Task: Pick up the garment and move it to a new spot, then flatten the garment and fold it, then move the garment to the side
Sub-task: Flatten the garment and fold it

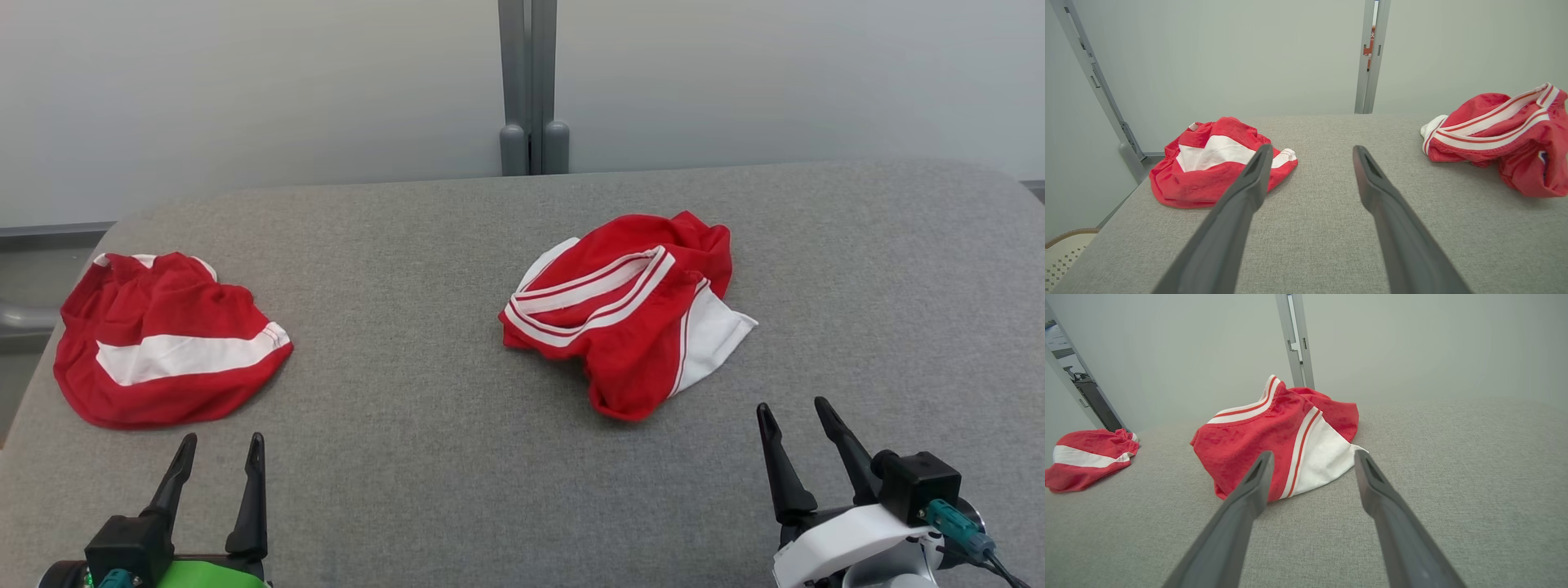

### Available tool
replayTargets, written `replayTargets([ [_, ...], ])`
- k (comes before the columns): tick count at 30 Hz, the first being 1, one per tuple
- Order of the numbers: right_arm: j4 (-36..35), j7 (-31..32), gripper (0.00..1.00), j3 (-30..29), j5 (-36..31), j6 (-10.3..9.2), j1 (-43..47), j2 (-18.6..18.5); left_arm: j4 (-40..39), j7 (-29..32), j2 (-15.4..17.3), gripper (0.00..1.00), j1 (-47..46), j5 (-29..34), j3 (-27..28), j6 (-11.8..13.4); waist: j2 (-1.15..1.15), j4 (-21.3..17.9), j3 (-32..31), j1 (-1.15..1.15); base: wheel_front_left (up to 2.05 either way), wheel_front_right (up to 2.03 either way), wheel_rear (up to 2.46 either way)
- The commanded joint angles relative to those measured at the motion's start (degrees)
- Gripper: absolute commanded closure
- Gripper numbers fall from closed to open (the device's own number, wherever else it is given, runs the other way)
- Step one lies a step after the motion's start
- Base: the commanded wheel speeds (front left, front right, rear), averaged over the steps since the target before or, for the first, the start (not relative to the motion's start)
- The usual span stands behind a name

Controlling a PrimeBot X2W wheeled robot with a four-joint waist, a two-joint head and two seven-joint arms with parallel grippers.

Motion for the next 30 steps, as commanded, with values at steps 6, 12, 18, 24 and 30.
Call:
replayTargets([
  [6,0.10,-0.17,0.00,0.09,-0.05,-0.02,0.69,-0.28,0.22,-0.03,0.13,0.00,-0.36,0.44,0.39,-0.18,0.00,-0.02,-0.23,0.00,0.00,0.00,0.00],
  [12,0.18,-0.17,0.00,0.15,0.05,-0.03,0.74,-0.37,0.21,-0.03,0.21,0.00,-0.31,0.50,0.44,-0.19,0.00,-0.03,-0.27,0.00,0.00,0.00,0.00],
  [18,0.16,-0.17,0.00,0.04,-0.01,-0.03,0.76,-0.35,0.30,-0.03,0.29,0.00,-0.35,0.45,0.45,-0.19,0.00,-0.02,-0.16,0.00,0.00,0.00,0.00],
  [24,0.20,-0.17,0.00,-0.41,-0.07,-0.02,0.71,-0.14,0.40,-0.03,0.44,0.00,-0.78,0.24,0.45,-0.19,0.00,0.26,0.07,0.00,0.00,0.00,0.00],
  [30,0.78,-0.17,0.00,-0.63,-0.98,-0.03,-2.91,-1.01,0.19,-0.03,0.24,0.00,-1.26,0.02,0.17,-0.19,0.00,1.14,0.94,0.00,0.00,0.00,0.00],
])
